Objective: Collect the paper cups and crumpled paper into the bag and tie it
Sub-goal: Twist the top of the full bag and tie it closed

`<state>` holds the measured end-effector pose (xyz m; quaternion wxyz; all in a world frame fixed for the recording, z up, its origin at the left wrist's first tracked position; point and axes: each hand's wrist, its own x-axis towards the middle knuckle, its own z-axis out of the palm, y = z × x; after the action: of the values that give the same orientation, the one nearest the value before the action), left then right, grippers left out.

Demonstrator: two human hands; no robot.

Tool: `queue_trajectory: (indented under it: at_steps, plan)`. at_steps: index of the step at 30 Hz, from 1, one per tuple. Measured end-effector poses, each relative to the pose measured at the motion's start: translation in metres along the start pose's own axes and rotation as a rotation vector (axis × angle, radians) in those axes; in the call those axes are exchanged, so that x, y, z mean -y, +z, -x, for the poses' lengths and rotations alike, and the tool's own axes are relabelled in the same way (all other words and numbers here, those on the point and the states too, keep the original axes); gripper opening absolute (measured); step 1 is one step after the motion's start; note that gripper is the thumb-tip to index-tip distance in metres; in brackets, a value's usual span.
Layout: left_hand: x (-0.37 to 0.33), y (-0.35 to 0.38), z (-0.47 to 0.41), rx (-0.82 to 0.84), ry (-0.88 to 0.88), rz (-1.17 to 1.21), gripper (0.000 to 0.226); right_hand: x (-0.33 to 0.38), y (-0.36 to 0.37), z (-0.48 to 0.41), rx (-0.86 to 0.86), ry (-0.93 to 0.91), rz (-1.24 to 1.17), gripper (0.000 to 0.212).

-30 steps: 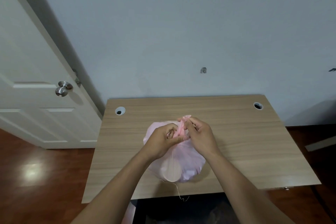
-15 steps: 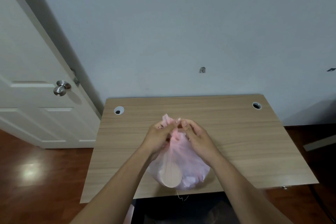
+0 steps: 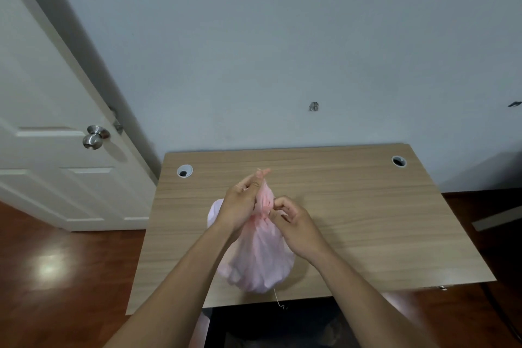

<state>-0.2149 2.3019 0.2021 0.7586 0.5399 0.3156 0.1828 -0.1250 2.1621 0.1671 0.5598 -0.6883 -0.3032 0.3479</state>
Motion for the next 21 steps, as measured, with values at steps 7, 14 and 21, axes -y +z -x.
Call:
queue_trajectory:
  at_steps: [7,14,21]
  plan:
    - [0.014,-0.037,-0.004,-0.107,0.038,-0.104,0.058,0.004,-0.009,-0.01,-0.119,0.078,-0.29,0.022]
    - [0.053,-0.038,-0.008,-0.059,0.247,-0.578,0.037,0.007,-0.014,-0.011,-0.124,0.17,-0.471,0.02]
    - [0.033,-0.008,-0.01,-0.168,-0.003,-0.337,0.021,0.008,-0.017,-0.005,-0.088,0.135,-0.405,0.023]
